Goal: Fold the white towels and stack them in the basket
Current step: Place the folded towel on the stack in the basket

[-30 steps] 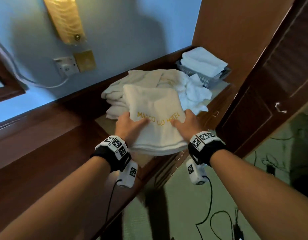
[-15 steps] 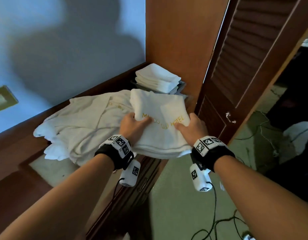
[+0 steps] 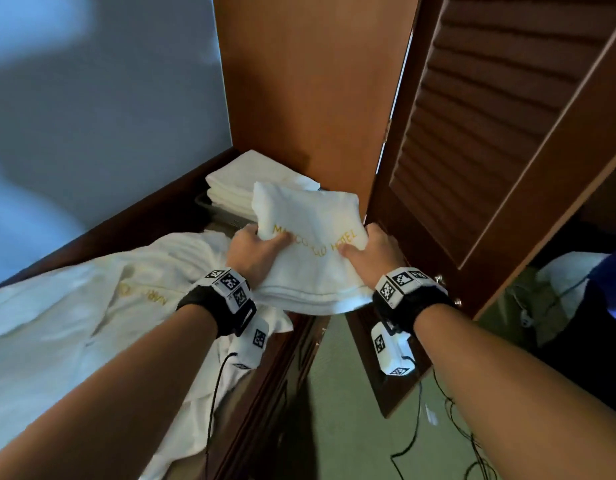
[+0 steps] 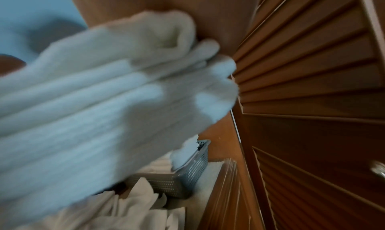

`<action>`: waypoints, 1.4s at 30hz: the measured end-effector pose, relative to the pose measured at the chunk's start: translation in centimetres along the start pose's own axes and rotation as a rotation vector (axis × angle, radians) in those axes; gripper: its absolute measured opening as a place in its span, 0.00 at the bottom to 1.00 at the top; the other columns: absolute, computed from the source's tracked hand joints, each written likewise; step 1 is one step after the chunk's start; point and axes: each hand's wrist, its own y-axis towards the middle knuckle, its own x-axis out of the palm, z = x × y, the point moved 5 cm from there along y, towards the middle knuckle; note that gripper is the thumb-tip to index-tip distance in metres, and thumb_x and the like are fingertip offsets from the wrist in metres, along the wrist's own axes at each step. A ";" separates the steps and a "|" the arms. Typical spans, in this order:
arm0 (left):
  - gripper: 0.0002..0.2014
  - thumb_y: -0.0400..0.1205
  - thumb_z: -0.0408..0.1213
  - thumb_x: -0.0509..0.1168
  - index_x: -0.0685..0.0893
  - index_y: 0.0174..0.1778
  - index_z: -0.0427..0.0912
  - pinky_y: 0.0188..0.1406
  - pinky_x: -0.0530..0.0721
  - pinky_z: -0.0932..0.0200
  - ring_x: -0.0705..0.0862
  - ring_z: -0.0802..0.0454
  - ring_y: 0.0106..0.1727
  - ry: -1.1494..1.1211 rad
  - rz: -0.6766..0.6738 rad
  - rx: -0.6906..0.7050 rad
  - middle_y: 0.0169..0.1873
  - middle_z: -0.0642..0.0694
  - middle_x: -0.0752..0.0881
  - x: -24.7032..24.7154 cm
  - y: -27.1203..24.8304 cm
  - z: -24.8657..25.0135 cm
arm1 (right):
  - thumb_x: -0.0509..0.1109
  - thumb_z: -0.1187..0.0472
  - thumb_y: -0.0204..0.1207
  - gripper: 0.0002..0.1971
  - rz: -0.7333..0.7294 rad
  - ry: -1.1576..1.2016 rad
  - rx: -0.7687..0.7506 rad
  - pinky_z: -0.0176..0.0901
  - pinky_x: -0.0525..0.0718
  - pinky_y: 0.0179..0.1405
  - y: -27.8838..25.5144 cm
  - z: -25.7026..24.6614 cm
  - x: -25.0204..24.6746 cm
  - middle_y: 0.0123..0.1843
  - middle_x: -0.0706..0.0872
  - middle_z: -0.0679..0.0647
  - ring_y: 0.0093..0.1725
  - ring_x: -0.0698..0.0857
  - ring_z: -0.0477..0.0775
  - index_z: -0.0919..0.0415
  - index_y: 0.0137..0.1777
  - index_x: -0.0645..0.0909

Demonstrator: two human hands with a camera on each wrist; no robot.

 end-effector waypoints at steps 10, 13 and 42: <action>0.38 0.60 0.64 0.63 0.84 0.49 0.31 0.57 0.82 0.29 0.86 0.32 0.51 -0.246 0.110 -0.096 0.49 0.29 0.87 2.9 12.1 0.2 | 0.76 0.48 0.74 0.19 -0.086 -0.058 -0.111 0.50 0.78 0.45 17.0 -0.4 2.9 0.48 0.83 0.55 0.46 0.82 0.59 0.61 0.51 0.75; 0.41 0.60 0.63 0.67 0.81 0.54 0.27 0.53 0.85 0.28 0.87 0.29 0.53 -0.247 0.051 -0.141 0.54 0.26 0.86 3.6 15.9 -0.4 | 0.76 0.48 0.74 0.17 -0.140 -0.102 -0.175 0.47 0.72 0.43 23.3 -0.5 5.1 0.45 0.80 0.52 0.45 0.80 0.58 0.55 0.48 0.71; 0.19 0.81 0.38 0.75 0.78 0.60 0.30 0.42 0.92 0.44 0.85 0.49 0.37 -0.615 0.319 -0.590 0.45 0.38 0.85 9.8 37.9 -13.1 | 0.62 0.59 0.86 0.16 -0.485 -0.144 -0.339 0.49 0.76 0.52 56.7 -1.6 26.4 0.64 0.83 0.67 0.59 0.83 0.67 0.64 0.70 0.77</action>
